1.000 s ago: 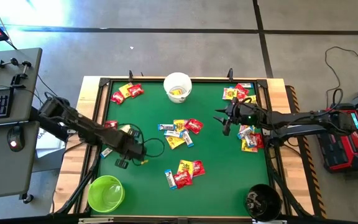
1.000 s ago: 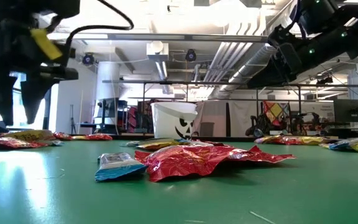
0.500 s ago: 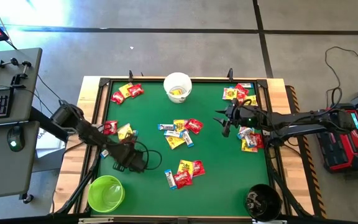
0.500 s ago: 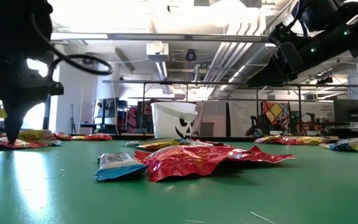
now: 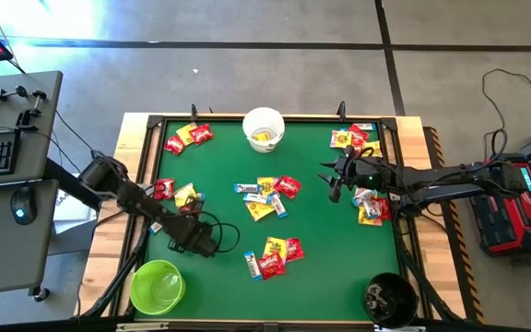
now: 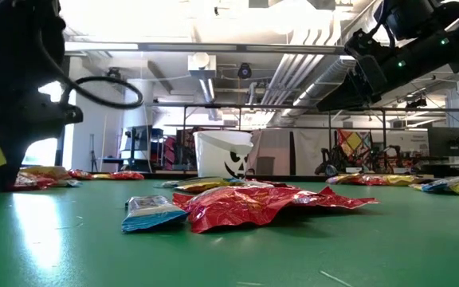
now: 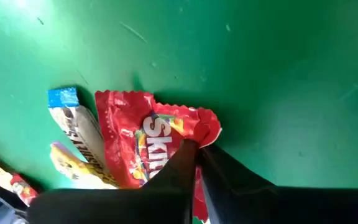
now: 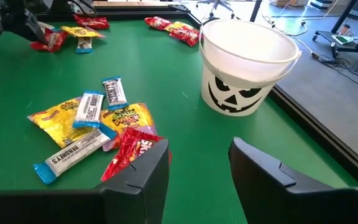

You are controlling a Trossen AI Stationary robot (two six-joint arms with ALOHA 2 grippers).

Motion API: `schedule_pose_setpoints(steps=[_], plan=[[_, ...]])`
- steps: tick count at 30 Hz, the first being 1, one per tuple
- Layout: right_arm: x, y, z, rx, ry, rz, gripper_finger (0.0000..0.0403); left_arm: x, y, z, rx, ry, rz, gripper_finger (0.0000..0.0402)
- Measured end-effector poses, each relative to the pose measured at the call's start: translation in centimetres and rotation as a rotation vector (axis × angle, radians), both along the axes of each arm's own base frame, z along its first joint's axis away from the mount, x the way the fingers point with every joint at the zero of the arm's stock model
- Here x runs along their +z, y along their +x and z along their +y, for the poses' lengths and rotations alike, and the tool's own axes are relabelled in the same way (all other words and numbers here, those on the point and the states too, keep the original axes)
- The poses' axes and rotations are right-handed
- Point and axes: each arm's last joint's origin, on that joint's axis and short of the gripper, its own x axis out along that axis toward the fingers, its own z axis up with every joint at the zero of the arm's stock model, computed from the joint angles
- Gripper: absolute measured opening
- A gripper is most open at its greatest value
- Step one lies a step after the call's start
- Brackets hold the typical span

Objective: Sort candy by brand, put in halloween buckets
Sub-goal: Put the red candy into the green bucket

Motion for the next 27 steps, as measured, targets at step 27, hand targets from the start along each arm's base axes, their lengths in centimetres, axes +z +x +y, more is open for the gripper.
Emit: schedule_pose_setpoints(steps=[27], plan=[[0.1,0.0,0.0,-0.001,0.004,-0.010,0.0156,16.3,-0.3,-4.1,-0.180,-0.417,-0.265,0.0000]])
